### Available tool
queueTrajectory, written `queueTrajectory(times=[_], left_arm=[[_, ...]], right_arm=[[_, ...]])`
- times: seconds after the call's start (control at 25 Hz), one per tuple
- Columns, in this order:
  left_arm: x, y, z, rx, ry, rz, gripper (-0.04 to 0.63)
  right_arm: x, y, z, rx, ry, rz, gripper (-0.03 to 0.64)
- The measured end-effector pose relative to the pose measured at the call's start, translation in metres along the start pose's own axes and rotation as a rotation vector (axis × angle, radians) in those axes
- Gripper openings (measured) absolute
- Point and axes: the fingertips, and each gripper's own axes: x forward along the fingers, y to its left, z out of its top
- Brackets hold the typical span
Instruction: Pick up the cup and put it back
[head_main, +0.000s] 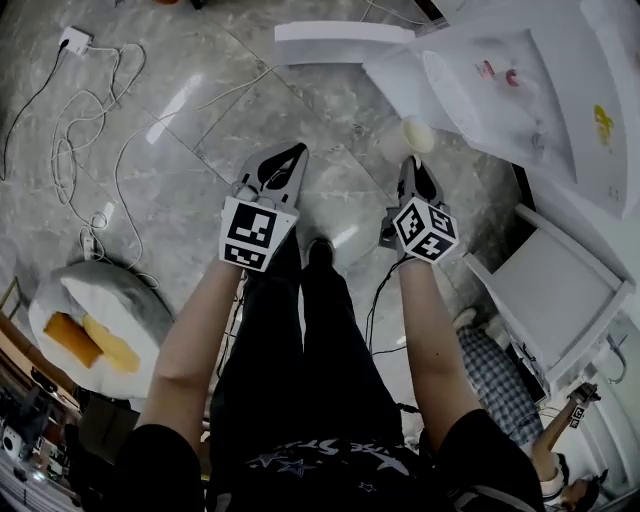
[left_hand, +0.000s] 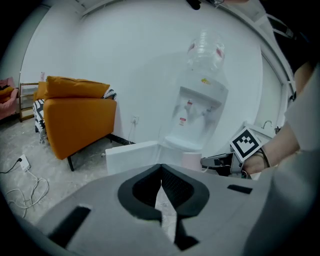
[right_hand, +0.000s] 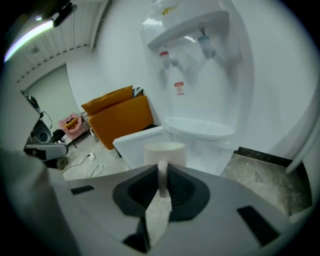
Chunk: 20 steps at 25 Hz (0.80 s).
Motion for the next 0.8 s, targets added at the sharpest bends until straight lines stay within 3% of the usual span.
queueTrajectory(times=[0.32,0.48,0.68,0.8], left_arm=[[0.088,0.068,-0.066,0.012,0.009,0.002,0.009],[0.131,0.089,-0.094,0.02,-0.006,0.016,0.009],[0.173,0.096,-0.12,0.048,-0.041,-0.003,0.009],[0.198,0.093,-0.128,0.078,-0.063,-0.039,0.009]], right_arm=[[0.123,-0.056,-0.045,0.065,-0.031,-0.095,0.043],[0.173,-0.101,-0.054,0.046,-0.075,-0.147,0.043],[0.228,-0.15,-0.066,0.062,-0.131,-0.207,0.044],[0.258,-0.167,-0.065,0.018,-0.167,-0.211,0.043]])
